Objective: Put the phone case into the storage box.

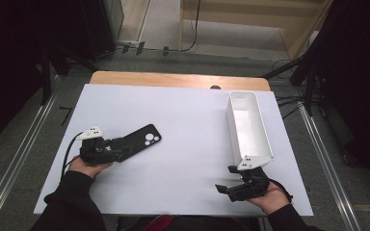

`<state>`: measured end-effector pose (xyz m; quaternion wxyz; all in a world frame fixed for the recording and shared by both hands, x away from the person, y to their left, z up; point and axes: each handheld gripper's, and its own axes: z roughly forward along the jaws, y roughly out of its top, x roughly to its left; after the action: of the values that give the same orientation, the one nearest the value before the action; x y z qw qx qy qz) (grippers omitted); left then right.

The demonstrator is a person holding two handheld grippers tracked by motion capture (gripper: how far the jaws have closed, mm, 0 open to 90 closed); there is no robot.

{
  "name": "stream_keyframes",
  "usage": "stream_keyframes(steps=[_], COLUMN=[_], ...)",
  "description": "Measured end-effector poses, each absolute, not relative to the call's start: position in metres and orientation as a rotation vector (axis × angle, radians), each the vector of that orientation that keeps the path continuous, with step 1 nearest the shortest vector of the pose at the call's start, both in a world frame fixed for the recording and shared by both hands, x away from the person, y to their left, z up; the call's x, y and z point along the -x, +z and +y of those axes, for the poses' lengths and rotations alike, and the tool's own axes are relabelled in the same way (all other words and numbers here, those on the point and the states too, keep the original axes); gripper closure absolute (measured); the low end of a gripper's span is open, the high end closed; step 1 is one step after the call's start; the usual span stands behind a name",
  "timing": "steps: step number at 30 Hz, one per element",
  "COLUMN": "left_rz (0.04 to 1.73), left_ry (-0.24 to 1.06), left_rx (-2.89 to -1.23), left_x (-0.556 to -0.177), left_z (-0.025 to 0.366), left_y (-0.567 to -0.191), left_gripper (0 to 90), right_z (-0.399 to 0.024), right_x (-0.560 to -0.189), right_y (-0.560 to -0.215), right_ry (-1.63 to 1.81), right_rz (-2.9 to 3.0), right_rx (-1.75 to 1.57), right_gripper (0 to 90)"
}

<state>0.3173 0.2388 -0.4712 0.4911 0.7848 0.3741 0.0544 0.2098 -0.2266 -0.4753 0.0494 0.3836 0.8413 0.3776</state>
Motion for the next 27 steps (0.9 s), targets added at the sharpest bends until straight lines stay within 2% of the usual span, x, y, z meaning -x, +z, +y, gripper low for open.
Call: stream_keyframes(steps=[4, 8, 11, 16, 18, 27], left_rz=[0.882, 0.843, 0.836, 0.793, 0.783, 0.754], left_ry=[0.124, 0.137, 0.146, 0.159, 0.167, 0.129], left_rx=[-1.892, -1.887, -1.876, -1.865, -1.868, -1.880], left_x=[-0.312, -0.305, -0.302, -0.293, -0.290, -0.273], left_z=[0.237, 0.233, 0.232, 0.229, 0.227, 0.219], left_y=[-0.468, -0.463, -0.462, -0.460, -0.458, -0.454], left_gripper=[31.0, 29.7, 25.1, 24.5, 20.8, 20.8], right_z=[-0.226, -0.226, -0.226, -0.226, -0.226, -0.226], right_x=[-0.210, -0.210, -0.209, -0.209, -0.209, -0.209], right_y=[-0.475, -0.475, -0.475, -0.475, -0.475, -0.475], right_ry=[1.152, 1.156, 1.159, 1.164, 1.164, 1.177], right_rz=[2.561, 2.559, 2.555, 2.551, 2.551, 2.551], right_rx=[-1.163, -1.168, -1.171, -1.169, -1.169, -1.154], right_gripper=[15.3, 15.4, 15.3, 15.3, 15.3, 15.4])
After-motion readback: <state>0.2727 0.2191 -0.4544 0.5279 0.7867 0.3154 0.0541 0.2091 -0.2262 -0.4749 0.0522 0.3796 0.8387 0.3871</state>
